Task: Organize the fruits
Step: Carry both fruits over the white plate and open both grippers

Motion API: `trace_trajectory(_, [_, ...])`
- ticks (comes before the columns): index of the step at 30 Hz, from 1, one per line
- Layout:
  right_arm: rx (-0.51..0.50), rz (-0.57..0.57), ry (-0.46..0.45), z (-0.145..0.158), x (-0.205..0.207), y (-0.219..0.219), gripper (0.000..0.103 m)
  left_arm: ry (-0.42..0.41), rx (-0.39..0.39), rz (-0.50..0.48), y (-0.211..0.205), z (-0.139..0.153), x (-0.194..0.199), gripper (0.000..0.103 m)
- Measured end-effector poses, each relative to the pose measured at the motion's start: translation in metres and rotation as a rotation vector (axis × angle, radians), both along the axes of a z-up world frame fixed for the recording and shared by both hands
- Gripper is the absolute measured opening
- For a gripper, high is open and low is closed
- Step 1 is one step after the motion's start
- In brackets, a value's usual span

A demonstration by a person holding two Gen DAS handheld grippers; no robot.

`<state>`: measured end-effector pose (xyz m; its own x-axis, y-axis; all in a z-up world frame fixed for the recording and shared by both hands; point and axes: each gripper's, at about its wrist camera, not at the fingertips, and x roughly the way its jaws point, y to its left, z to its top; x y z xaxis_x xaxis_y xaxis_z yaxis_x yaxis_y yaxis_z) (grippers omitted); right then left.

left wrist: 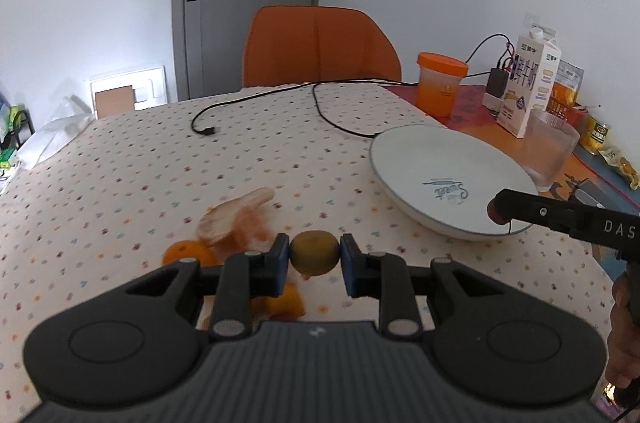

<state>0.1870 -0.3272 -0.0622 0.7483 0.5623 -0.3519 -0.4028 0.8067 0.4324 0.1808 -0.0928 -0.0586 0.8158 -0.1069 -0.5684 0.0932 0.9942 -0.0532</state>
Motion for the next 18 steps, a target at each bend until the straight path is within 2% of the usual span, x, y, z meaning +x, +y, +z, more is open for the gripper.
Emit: trace_trajectory(18, [-0.019,-0.099,0.006,-0.012,0.022,-0.038,0.023,0.014,0.032,-0.080,-0.054,-0.004,0.043,0.026])
